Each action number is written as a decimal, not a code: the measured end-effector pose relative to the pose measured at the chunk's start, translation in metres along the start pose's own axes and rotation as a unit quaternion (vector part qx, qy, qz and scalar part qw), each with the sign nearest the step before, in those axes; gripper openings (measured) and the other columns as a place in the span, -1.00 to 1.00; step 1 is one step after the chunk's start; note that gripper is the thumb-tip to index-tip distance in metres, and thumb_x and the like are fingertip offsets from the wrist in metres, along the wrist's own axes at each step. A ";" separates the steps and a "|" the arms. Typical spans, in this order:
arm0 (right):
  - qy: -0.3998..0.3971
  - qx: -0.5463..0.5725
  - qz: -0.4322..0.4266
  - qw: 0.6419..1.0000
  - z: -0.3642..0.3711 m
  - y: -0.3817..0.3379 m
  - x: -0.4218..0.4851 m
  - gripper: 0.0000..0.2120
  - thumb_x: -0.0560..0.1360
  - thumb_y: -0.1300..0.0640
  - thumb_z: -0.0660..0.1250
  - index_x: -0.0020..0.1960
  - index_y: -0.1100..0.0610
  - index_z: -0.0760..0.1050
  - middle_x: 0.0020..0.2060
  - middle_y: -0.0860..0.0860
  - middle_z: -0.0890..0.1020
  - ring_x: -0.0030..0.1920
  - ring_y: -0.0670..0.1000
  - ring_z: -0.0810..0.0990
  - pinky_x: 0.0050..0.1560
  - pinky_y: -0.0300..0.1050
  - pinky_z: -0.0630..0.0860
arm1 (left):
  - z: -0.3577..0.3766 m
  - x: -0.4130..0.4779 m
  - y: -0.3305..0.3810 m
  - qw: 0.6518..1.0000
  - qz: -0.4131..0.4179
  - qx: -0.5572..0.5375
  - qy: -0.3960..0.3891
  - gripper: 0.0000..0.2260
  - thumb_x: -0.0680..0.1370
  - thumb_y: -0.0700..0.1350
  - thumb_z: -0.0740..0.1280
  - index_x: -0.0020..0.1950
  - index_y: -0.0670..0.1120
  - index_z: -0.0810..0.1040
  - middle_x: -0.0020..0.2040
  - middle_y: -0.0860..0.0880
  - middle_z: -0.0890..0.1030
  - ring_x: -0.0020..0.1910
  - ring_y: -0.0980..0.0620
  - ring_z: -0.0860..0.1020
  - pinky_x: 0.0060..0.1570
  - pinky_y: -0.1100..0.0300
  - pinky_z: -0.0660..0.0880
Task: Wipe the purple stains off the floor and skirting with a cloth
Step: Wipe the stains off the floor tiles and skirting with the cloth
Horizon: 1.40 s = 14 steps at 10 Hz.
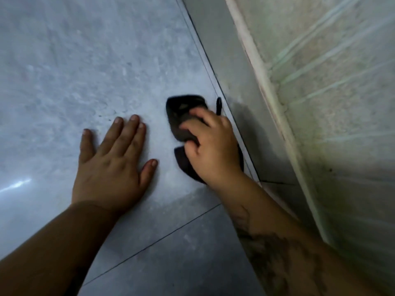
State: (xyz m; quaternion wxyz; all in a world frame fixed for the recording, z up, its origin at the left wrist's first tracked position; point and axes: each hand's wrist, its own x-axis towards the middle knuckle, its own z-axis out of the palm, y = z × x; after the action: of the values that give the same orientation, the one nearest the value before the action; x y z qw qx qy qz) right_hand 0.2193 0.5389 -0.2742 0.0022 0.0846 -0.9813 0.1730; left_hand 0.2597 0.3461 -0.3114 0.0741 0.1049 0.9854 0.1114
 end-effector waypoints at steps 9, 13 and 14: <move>-0.153 -0.475 -0.199 0.843 -0.011 -0.036 0.338 -0.94 0.47 0.17 0.30 -0.11 0.13 0.54 -0.32 0.08 0.48 0.07 0.18 0.59 0.02 0.08 0.39 | -0.029 0.130 -0.086 0.984 -0.158 -0.072 0.047 -0.47 0.64 0.14 -0.17 0.59 0.03 -0.16 0.61 0.06 -0.17 0.58 0.02 -0.16 0.48 -0.12 -0.24; -0.093 -0.483 -0.184 0.851 0.010 -0.061 0.481 -0.84 0.51 0.11 0.26 0.01 0.10 0.57 0.00 0.16 0.62 0.17 0.17 0.53 0.19 0.12 0.36 | -0.036 0.159 -0.091 0.978 -0.167 -0.092 0.090 -0.47 0.56 0.08 0.08 0.50 -0.07 0.33 0.52 -0.01 0.31 0.50 -0.10 0.24 0.42 -0.22 0.08; -0.044 -0.454 -0.188 0.870 0.018 -0.057 0.473 -0.83 0.52 0.15 0.23 0.01 0.12 0.58 0.01 0.16 0.63 0.13 0.17 0.55 0.18 0.08 0.40 | -0.033 0.161 -0.093 0.978 -0.168 -0.075 0.097 -0.47 0.55 0.08 0.09 0.49 -0.07 0.36 0.51 0.00 0.33 0.49 -0.10 0.27 0.41 -0.23 0.09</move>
State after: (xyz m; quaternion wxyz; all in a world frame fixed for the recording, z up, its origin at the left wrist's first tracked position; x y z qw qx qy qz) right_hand -0.2366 0.4019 -0.2554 0.0298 0.2644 -0.9164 -0.2991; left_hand 0.0808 0.2870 -0.3206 0.0036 -0.0788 0.9804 0.1803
